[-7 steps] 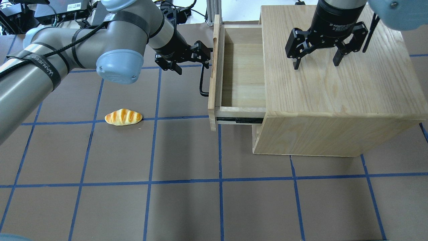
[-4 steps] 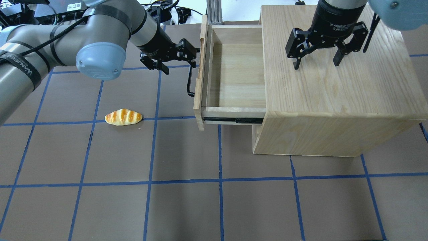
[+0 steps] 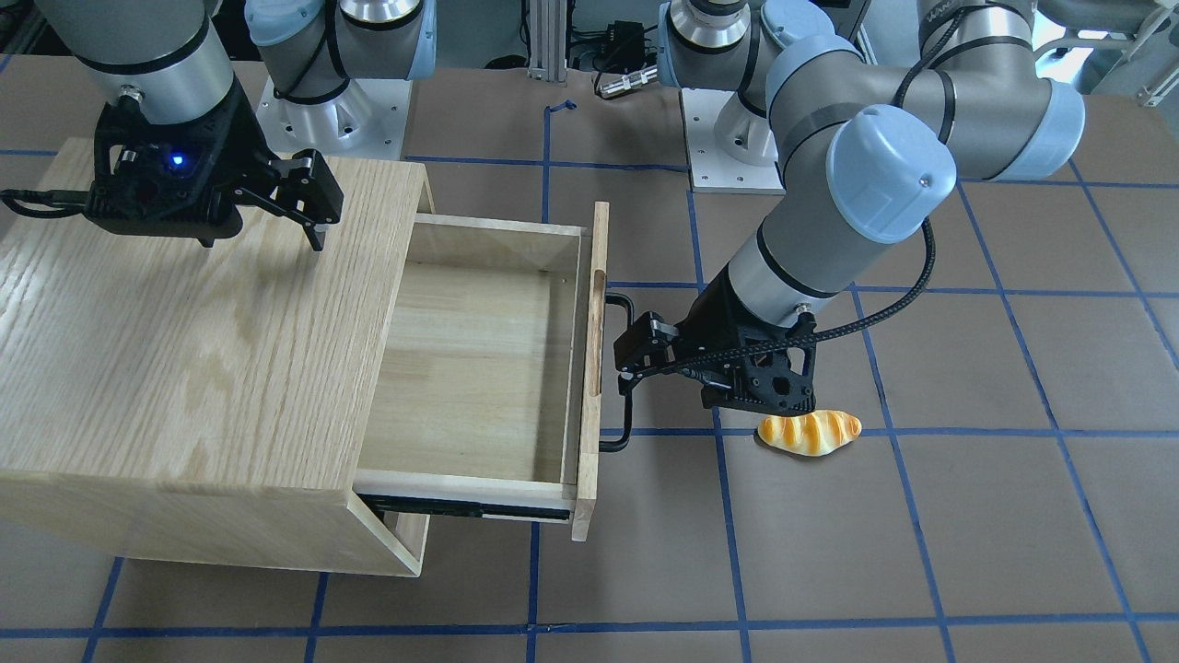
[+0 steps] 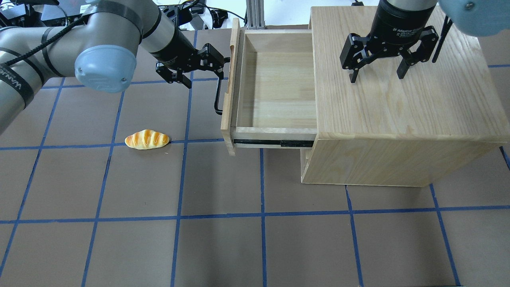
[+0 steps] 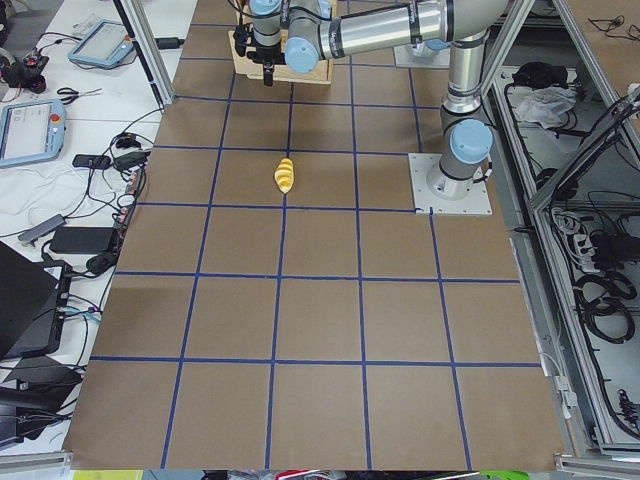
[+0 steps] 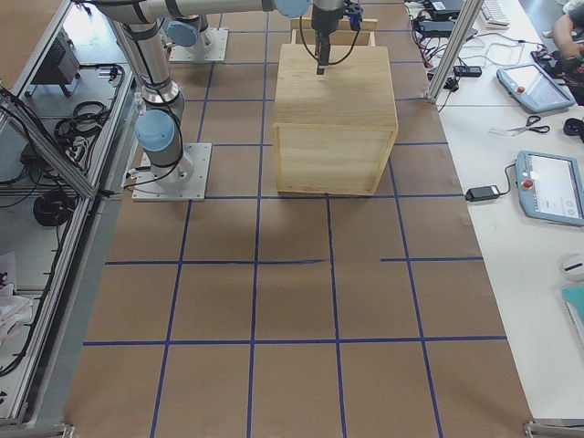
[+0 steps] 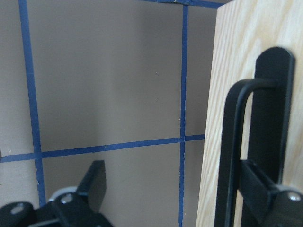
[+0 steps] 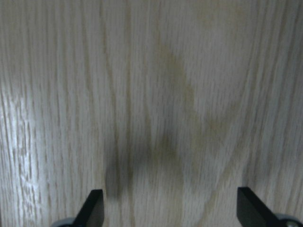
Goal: Open upper drawer
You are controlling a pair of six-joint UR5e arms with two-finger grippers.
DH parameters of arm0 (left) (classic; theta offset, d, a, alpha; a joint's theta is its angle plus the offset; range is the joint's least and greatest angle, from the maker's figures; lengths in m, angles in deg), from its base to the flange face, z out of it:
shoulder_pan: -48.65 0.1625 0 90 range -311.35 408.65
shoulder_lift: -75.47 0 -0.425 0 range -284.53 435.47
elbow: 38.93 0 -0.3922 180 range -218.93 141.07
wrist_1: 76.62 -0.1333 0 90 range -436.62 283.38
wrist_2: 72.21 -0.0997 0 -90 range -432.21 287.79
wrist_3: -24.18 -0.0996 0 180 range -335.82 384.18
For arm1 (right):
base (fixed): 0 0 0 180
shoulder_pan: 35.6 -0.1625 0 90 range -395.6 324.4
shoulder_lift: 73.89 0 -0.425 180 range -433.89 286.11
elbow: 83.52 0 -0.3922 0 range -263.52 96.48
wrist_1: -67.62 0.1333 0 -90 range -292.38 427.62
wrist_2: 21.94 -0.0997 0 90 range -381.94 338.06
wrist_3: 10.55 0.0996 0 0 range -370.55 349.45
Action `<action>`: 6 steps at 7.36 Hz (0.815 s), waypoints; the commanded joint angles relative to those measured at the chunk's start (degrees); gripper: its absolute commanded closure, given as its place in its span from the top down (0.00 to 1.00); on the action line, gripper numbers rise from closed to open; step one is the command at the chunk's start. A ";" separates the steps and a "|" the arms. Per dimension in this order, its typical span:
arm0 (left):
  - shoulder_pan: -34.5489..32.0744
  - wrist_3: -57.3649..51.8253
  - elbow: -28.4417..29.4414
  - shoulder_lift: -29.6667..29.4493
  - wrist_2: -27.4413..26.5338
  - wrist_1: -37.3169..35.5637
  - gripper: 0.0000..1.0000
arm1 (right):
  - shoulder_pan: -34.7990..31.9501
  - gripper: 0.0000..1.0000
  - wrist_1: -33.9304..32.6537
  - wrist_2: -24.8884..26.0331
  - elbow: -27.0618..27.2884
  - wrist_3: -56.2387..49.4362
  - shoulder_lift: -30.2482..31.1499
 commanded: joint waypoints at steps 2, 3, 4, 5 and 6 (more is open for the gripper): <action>0.95 -0.13 0.00 0.38 -0.09 1.14 1.00 | -0.03 1.00 0.00 0.00 -0.04 0.04 0.00; 1.91 -0.66 0.26 1.34 -0.09 3.32 1.00 | -0.03 1.00 0.00 0.00 -0.04 0.04 0.00; 3.49 -0.92 0.61 2.14 -0.35 5.69 1.00 | -0.03 1.00 0.00 0.00 -0.04 0.04 0.00; 4.20 -1.01 1.31 3.19 -3.40 7.89 1.00 | -0.03 1.00 0.00 0.00 -0.04 -0.05 0.00; 4.21 -1.01 2.01 5.03 -6.39 10.87 1.00 | -0.03 1.00 0.00 0.00 -0.04 0.04 0.00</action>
